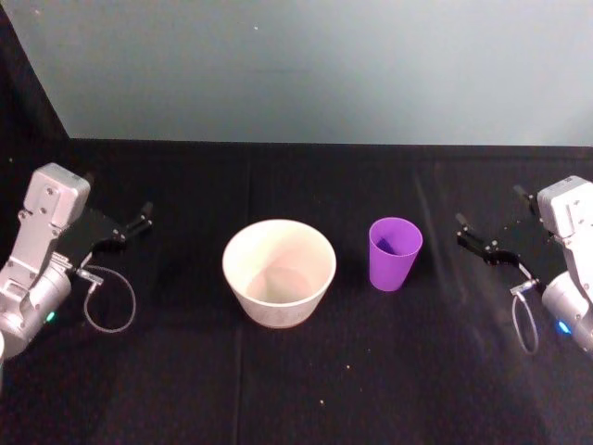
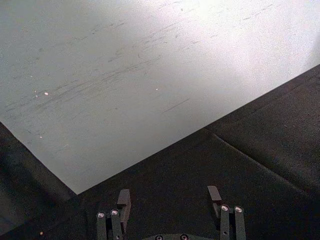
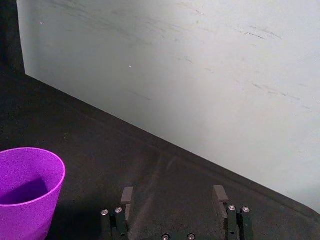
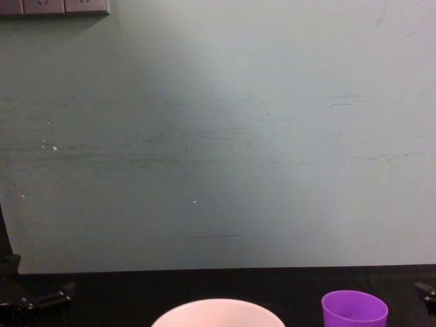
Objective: Pick up the cup and pour the mung beans from the cup into the bowl.
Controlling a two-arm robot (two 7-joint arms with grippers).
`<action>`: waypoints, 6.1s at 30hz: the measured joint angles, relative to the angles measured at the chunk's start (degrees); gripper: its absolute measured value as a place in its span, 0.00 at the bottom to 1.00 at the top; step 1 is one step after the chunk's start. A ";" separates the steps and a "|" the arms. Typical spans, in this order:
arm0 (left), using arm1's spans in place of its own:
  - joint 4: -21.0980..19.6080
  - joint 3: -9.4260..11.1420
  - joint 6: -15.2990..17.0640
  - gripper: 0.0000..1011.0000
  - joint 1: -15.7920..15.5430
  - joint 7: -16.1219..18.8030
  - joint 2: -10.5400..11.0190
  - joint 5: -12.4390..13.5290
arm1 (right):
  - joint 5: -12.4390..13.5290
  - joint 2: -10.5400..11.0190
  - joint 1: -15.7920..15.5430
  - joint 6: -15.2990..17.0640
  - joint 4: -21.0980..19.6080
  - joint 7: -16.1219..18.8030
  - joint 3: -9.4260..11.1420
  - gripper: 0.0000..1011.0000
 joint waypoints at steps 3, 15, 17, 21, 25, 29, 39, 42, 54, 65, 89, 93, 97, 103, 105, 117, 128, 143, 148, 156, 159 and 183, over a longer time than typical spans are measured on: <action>0.00 0.00 0.00 0.99 0.00 0.00 0.00 0.00 | 0.00 0.00 0.00 0.00 0.00 0.00 0.00 0.99; 0.00 0.00 0.00 0.99 0.00 0.00 0.00 0.00 | 0.00 0.00 0.00 0.00 0.00 0.00 0.00 0.99; 0.00 0.00 0.00 0.99 0.00 0.00 0.00 0.00 | 0.00 0.00 0.00 0.00 0.00 0.00 0.00 0.99; 0.00 0.00 0.00 0.99 0.00 0.00 0.00 0.00 | 0.00 0.00 0.00 0.00 0.00 0.00 0.00 0.99; 0.00 0.00 0.00 0.99 0.00 0.00 0.00 0.00 | 0.00 0.00 0.00 0.00 0.00 0.00 0.00 0.99; 0.00 0.00 0.00 0.99 0.00 0.00 0.00 0.00 | 0.00 0.00 0.00 0.00 0.00 0.00 0.00 0.99; 0.00 0.00 0.01 0.99 0.00 0.00 0.00 0.00 | 2.35 2.41 -4.85 -3.52 -5.02 0.29 4.49 0.99; 0.00 0.00 0.00 0.99 0.00 0.00 0.00 0.00 | 4.08 3.67 -7.83 -5.75 -6.98 1.88 6.16 0.99; 0.00 0.00 0.00 0.99 0.00 0.00 0.00 0.00 | 13.05 2.35 -9.80 -14.66 -1.35 19.09 4.67 0.99; 0.00 0.00 0.00 0.99 0.00 0.00 0.00 0.00 | 13.58 -2.89 -4.85 -15.82 7.06 27.29 1.36 0.99; 0.00 0.00 0.00 0.99 0.00 0.00 0.00 0.00 | 9.87 -9.09 0.57 -10.54 10.80 28.20 1.65 0.99; 0.00 0.00 0.00 0.99 0.00 0.00 0.00 0.00 | 9.53 -9.89 1.21 -10.67 11.58 28.84 1.87 0.99; 0.00 0.00 0.00 0.99 0.00 0.00 0.00 0.00 | 9.00 -10.71 1.78 -10.80 12.37 29.24 2.07 0.99; 0.00 0.00 0.00 0.99 0.00 0.00 0.00 0.00 | 7.45 -12.15 3.03 -10.96 13.93 29.29 2.31 0.99; 0.00 0.00 0.00 0.99 0.00 0.00 0.00 0.00 | 6.82 -12.67 3.44 -11.05 14.41 29.14 2.45 0.99; 0.00 0.00 0.00 0.99 0.00 0.00 0.00 -0.01 | 5.30 -14.09 4.14 -10.60 15.36 29.26 3.30 0.99; 0.00 0.00 0.00 0.99 0.00 0.00 0.00 0.00 | 5.30 -14.06 4.16 -10.62 15.36 29.26 3.29 0.99; 0.00 0.00 0.00 0.99 0.00 0.00 0.00 0.00 | 5.35 -14.04 4.16 -10.71 15.34 29.24 3.26 0.75; 0.01 0.00 0.00 0.99 0.00 0.00 0.00 0.00 | 5.24 -13.27 2.79 -10.17 12.21 29.21 3.85 0.74; 0.01 0.00 0.00 0.99 0.00 0.00 0.00 -0.01 | 5.68 -10.77 -0.60 -4.42 1.27 27.98 7.12 0.74; 0.00 0.00 0.00 0.99 0.00 0.00 0.00 -0.01 | 6.29 -9.94 -1.44 -1.46 -3.13 27.40 8.42 0.74; 0.00 0.00 0.00 0.99 0.00 0.00 0.00 -0.01 | 10.22 -6.28 2.21 9.22 -19.17 23.84 14.21 0.74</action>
